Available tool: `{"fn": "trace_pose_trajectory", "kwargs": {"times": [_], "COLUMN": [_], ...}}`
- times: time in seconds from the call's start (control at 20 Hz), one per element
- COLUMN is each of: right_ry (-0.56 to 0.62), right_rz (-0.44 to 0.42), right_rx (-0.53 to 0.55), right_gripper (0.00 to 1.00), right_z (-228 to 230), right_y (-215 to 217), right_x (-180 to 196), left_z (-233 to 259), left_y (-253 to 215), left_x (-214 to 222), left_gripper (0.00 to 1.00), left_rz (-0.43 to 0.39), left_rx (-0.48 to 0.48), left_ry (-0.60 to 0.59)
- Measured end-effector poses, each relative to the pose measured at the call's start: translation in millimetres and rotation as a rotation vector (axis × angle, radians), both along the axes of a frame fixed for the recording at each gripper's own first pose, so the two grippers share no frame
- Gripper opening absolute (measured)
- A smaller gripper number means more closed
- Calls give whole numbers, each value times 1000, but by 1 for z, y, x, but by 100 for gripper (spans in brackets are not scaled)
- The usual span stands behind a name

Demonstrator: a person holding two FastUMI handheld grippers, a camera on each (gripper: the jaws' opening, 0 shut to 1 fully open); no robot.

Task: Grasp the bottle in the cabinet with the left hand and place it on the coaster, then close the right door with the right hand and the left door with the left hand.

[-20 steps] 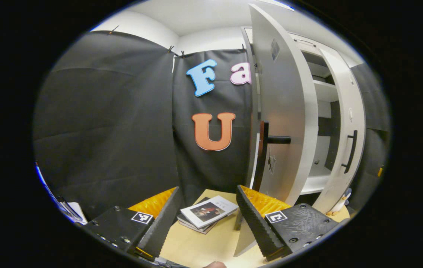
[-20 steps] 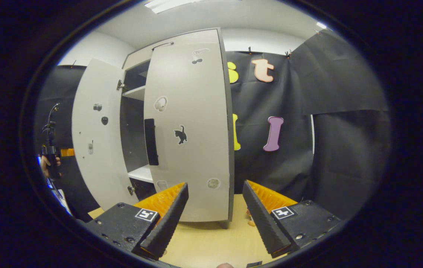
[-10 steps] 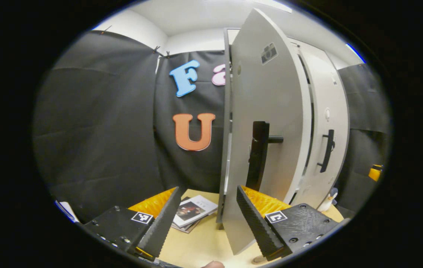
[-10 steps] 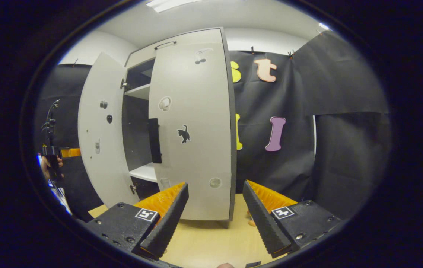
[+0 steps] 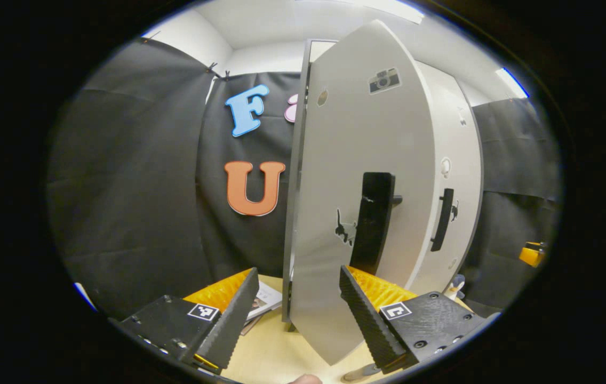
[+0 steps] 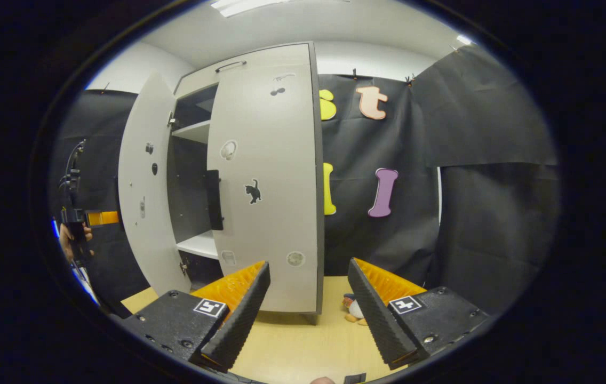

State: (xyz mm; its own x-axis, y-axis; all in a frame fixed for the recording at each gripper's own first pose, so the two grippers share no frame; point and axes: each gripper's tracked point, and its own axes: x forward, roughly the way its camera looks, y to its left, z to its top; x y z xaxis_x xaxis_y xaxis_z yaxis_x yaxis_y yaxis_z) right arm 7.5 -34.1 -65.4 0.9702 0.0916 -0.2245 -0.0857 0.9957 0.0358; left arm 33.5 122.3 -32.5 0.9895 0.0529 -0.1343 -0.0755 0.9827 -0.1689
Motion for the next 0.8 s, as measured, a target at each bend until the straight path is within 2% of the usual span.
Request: {"fn": "trace_pose_trajectory", "kwargs": {"times": [0.05, 0.1, 0.2, 0.25, 0.3, 0.35, 0.45, 0.5, 0.6, 0.65, 0.7, 0.75, 0.8], "right_ry": [-1, -2, -4, -3, 0, 4, 3, 1, -5, -9, -12, -11, -14], "right_rz": [-9, -14, -29, -36, -44, -47, -56, -61, -68, -72, -71, -71, -64], "right_rx": [-5, -8, -9, -9, -9, -9, -8, -8, -4, -3, -2, -3, -2], "right_gripper": [92, 96, 96, 92, 96, 96, 96, 92, 92, 96, 92, 96, 91], "right_z": [0, 1, 1, 0, -1, -2, -1, -1, 0, 2, 3, 3, 4], "right_y": [-3, -5, -10, -12, -15, -16, -18, -19, -21, -21, -20, -20, -18], "right_x": [-1, -3, -7, -8, -10, -12, -14, -16, -18, -20, -21, -23, -24], "left_z": [0, 0, -1, -1, -2, -4, -7, -8, -6, -5, -3, -2, 0], "left_y": [-3, -8, -16, -19, -23, -27, -34, -38, -49, -55, -60, -62, -63], "left_x": [3, 6, 11, 12, 14, 15, 19, 23, 27, 30, 34, 38, 40], "left_gripper": [89, 94, 99, 94, 94, 99, 99, 100, 100, 100, 100, 100, 100], "left_rz": [-2, -9, -21, -29, -40, -52, -68, -80, -105, -116, -124, -116, -111], "left_rx": [-5, -12, -22, -23, -23, -21, -13, -6, -4, -6, -8, -10, -15], "left_ry": [-1, -3, -6, -7, -7, -1, 6, 9, 6, -1, -7, -6, -10]}}
